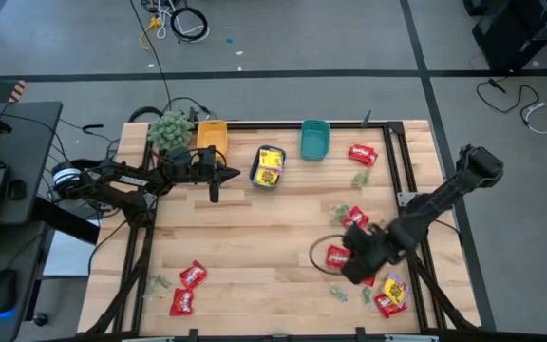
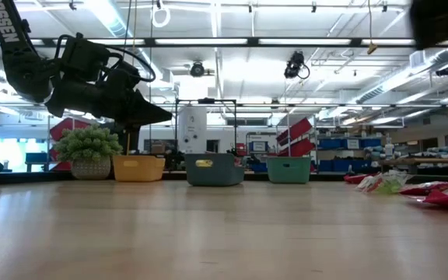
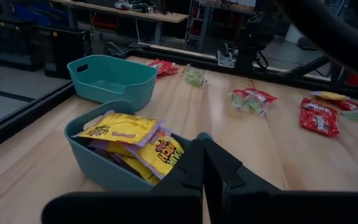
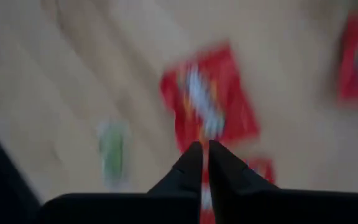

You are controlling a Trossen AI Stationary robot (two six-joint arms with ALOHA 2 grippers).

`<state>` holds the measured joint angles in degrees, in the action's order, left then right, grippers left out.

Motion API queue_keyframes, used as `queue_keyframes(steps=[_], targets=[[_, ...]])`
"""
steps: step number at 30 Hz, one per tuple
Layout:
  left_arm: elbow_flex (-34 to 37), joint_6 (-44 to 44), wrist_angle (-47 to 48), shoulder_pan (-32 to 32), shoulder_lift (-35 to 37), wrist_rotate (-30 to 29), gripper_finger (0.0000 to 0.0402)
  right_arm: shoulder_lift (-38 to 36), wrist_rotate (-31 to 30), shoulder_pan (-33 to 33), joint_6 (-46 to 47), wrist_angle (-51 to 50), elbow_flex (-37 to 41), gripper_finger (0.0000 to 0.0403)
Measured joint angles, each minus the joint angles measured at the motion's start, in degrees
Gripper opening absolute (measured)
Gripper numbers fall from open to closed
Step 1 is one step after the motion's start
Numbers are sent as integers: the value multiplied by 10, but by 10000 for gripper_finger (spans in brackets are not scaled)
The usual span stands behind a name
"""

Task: Sort candy
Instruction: Put the yellow candy pack into the blue bin

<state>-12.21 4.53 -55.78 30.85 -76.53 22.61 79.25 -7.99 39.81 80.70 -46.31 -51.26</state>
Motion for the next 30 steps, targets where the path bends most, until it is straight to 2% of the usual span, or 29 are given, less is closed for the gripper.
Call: queue_keyframes(steps=[5,12,15,17,19,21,26,27,30], targets=[[0,0,5,0,0,0,1,20,74,79,110,3,1,86],[0,-12,5,0,0,0,1,79,182,139,180,36,1,199],[0,-13,5,0,0,0,1,104,190,149,181,47,1,223],[0,-13,5,0,0,0,1,119,194,151,181,47,1,226],[0,-13,5,0,0,0,1,134,205,152,172,46,1,212],[0,-13,5,0,0,0,1,146,222,152,163,47,1,180],[0,-13,4,0,0,0,1,151,235,152,138,39,0,35],[0,-13,4,0,0,0,1,149,232,152,134,34,-1,19],[0,-13,4,0,0,0,1,141,227,146,123,3,-10,14]])
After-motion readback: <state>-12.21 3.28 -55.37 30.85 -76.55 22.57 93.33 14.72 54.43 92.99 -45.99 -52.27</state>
